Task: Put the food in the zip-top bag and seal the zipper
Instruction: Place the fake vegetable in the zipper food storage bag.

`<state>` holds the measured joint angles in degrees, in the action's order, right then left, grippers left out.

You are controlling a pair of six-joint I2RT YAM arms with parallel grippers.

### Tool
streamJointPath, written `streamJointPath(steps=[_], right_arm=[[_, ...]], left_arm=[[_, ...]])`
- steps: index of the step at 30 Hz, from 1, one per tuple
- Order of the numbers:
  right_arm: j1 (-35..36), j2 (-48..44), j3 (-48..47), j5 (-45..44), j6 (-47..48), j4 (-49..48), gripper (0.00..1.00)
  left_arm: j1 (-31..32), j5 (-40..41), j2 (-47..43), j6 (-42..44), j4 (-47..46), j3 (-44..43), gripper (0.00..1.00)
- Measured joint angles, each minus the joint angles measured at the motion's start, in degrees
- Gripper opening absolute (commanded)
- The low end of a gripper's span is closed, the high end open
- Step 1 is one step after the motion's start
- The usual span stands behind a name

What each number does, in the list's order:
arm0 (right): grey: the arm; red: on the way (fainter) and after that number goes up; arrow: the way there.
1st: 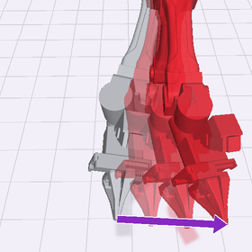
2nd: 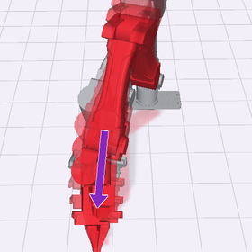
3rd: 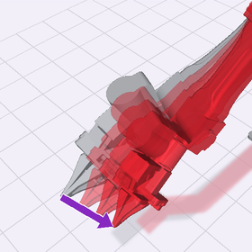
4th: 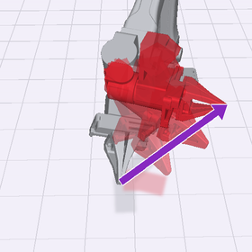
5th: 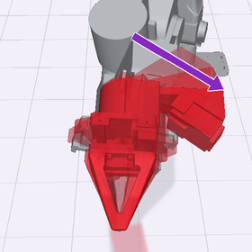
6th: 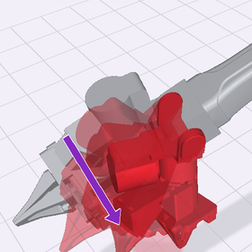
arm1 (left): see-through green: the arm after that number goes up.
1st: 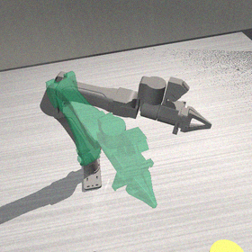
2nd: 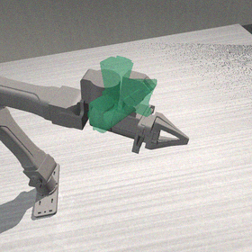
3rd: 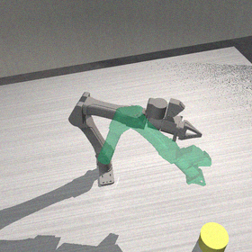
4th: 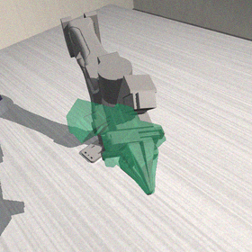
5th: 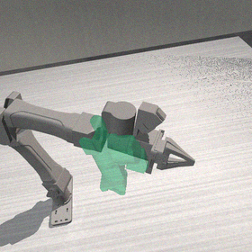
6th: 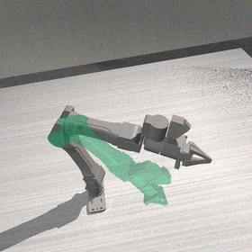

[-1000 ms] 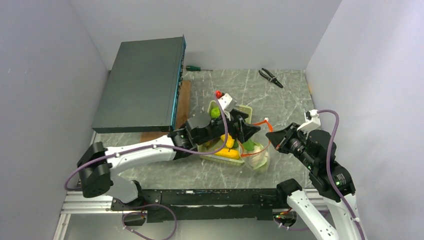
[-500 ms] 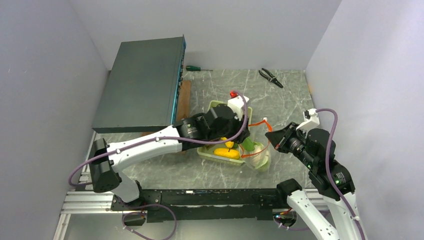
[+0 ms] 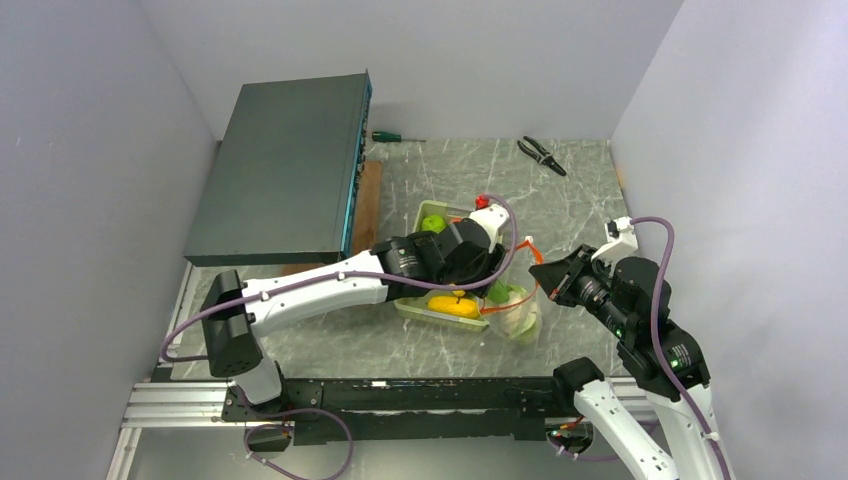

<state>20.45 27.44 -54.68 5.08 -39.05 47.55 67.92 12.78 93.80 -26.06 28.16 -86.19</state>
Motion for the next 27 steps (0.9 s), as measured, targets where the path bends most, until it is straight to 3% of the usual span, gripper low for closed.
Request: streamJointPath(steps=[4,9,16,27], right_arm=[[0.0,0.0,0.0,0.2,0.0,0.0,0.0],[0.0,0.3,0.0,0.5,0.0,0.0,0.0],[0.0,0.3,0.0,0.6,0.0,0.0,0.0],[0.0,0.4,0.0,1.0,-0.1,0.0,0.0]], left_arm=[[0.0,-1.0,2.4,0.5,0.1,-1.9,0.53],[0.0,-1.3,5.2,1.0,1.0,-4.4,0.61],[0.0,-1.4,7.5,1.0,3.5,-6.6,0.63],[0.0,0.2,11.3,1.2,7.8,-10.0,0.35]])
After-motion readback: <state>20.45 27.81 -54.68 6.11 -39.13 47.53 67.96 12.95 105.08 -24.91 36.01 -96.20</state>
